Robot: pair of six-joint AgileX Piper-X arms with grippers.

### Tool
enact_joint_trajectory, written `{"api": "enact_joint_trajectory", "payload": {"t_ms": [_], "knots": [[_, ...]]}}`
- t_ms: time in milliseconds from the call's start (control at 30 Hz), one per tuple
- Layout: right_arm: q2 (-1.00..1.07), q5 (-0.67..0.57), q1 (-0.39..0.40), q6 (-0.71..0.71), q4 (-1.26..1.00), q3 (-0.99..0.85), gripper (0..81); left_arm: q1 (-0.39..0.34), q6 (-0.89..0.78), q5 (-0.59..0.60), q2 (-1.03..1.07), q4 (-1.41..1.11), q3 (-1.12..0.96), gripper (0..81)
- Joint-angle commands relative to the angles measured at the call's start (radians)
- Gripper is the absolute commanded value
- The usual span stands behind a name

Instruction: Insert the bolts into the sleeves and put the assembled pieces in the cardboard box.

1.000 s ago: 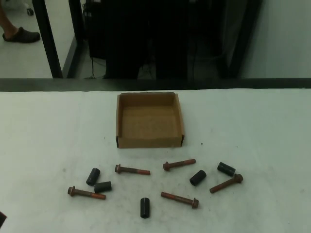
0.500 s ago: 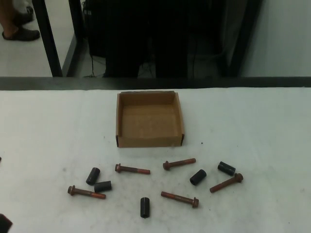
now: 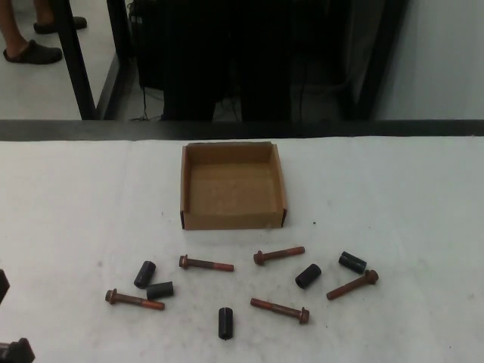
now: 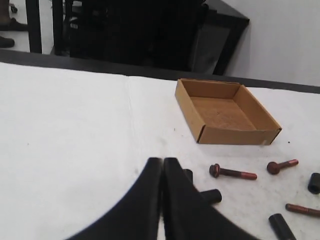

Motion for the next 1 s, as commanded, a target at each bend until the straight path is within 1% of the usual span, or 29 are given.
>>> {"api": "enact_joint_trajectory", "payload": {"t_ms": [0,167,267,433,533,667,833,967], "knots": [[0.006,-0.006,-0.002,-0.010,0.007,-0.010,0.2,-0.001,0.009,-0.011,0.035,0.007,-0.023,0.8],[0.006,-0.006,-0.002,-0.010,0.090,-0.033,0.2,-0.001,0.083,-0.011,0.123,0.014,-0.086,0.8],[0.012,-0.006,-0.002,-0.010,0.131,-0.051,0.2,-0.001,0.099,-0.011,0.194,0.014,-0.128,0.8],[0.103,0.023,-0.002,-0.010,0.177,-0.101,0.2,-0.001,0.099,-0.009,0.349,0.108,-0.228,0.8],[0.192,0.023,-0.002,-0.013,0.180,-0.146,0.2,-0.004,0.127,-0.006,0.453,0.180,-0.299,0.8],[0.335,0.023,-0.002,-0.083,0.180,-0.224,0.2,-0.005,0.173,0.057,0.592,0.235,-0.395,0.8],[0.546,0.019,-0.002,-0.098,0.215,-0.353,0.2,-0.005,0.173,0.137,0.755,0.299,-0.518,0.8],[0.719,-0.028,0.000,-0.142,0.300,-0.472,0.2,-0.035,0.173,0.155,0.877,0.444,-0.634,0.8]]}}
